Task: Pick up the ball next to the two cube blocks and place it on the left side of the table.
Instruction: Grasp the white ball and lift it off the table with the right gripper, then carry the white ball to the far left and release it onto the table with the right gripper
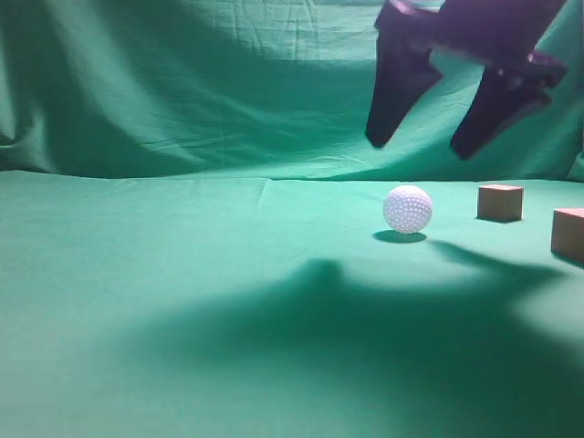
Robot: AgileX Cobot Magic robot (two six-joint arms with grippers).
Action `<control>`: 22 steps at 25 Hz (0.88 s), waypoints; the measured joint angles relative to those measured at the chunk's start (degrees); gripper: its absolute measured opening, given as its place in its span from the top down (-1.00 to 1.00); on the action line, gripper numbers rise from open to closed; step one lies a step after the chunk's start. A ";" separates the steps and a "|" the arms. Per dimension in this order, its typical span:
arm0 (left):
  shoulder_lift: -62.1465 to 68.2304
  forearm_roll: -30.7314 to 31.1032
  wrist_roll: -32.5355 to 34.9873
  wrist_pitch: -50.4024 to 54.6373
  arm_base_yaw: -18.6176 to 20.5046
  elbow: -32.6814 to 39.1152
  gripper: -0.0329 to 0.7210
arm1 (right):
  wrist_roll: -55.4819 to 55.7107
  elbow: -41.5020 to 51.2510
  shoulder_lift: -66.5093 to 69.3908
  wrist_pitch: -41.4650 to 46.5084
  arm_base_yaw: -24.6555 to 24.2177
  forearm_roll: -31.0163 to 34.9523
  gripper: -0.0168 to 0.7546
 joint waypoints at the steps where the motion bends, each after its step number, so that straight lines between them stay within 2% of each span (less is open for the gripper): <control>1: 0.00 0.00 0.00 0.00 0.00 0.00 0.91 | 0.00 -0.78 1.64 0.00 0.00 0.06 -0.58; 4: 0.00 0.00 0.00 0.00 0.00 0.00 0.91 | 0.00 -1.75 3.77 0.09 0.00 0.14 -0.58; 5: 0.00 0.00 0.00 0.00 0.00 0.00 0.91 | 0.00 -2.72 5.98 -0.01 0.00 0.14 -0.48; 9: 0.00 0.00 0.00 0.00 0.00 0.00 0.91 | 0.00 -3.82 8.61 -0.32 0.00 0.14 -0.47; 13: 0.00 0.00 0.00 0.00 0.00 0.00 0.91 | 0.00 -3.84 8.94 -1.92 0.00 0.14 0.14; 14: 0.00 0.00 0.00 0.00 0.00 0.00 0.91 | 0.00 -3.84 8.94 -2.30 0.00 0.14 0.19; 19: 0.00 0.00 0.00 0.00 0.00 0.00 0.91 | 0.00 -5.45 8.94 -2.49 0.00 0.80 0.16; 22: 0.00 0.00 0.00 0.00 0.00 0.00 0.91 | 0.00 -9.85 8.17 -0.66 0.51 5.35 0.16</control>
